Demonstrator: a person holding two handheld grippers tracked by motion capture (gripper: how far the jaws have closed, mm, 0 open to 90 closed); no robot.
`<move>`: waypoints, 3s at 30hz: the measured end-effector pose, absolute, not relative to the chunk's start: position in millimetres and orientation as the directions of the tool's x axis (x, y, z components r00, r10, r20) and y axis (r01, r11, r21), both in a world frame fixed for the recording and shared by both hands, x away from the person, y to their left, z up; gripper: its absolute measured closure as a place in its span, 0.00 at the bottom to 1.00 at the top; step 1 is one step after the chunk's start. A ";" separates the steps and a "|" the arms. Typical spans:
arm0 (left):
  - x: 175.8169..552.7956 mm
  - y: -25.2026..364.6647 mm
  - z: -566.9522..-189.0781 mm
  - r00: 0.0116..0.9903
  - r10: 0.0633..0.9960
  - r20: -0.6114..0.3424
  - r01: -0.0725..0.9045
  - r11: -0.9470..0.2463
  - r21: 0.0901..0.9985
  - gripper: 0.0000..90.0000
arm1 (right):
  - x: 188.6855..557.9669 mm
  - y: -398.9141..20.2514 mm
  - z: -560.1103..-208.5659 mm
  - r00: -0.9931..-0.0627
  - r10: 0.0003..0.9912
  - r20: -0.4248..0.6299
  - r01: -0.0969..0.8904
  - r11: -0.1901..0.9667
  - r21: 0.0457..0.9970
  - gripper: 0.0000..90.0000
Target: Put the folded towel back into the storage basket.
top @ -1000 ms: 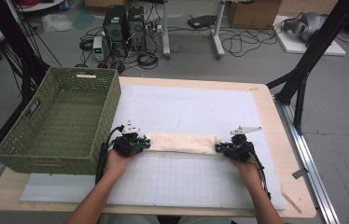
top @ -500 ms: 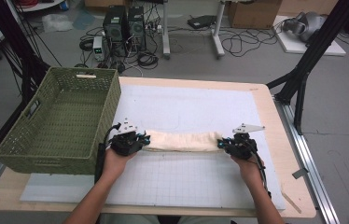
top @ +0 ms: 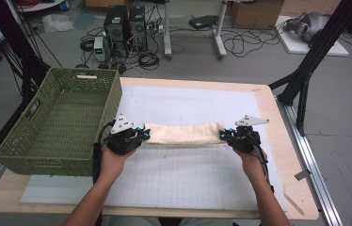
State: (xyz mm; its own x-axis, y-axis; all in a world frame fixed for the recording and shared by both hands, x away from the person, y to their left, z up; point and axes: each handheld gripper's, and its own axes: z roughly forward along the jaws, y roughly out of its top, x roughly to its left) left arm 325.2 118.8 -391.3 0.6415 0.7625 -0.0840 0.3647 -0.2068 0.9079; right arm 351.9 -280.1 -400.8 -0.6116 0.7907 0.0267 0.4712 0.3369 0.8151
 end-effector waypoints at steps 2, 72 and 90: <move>319.6 121.4 -381.0 0.628 0.776 -0.058 0.335 -0.203 0.920 0.93 | 355.6 -276.5 -396.4 -0.615 0.788 0.027 0.461 0.332 0.823 0.91; 257.5 271.1 -321.2 0.272 0.958 -0.096 0.247 0.027 0.969 0.93 | 478.1 -58.4 -290.6 -0.817 0.572 -0.080 0.206 0.418 0.885 0.91; 239.8 301.5 -326.2 0.194 0.976 -0.104 0.237 0.056 0.970 0.93 | 490.9 -1.3 -286.0 -0.856 0.509 -0.092 0.171 0.446 0.878 0.91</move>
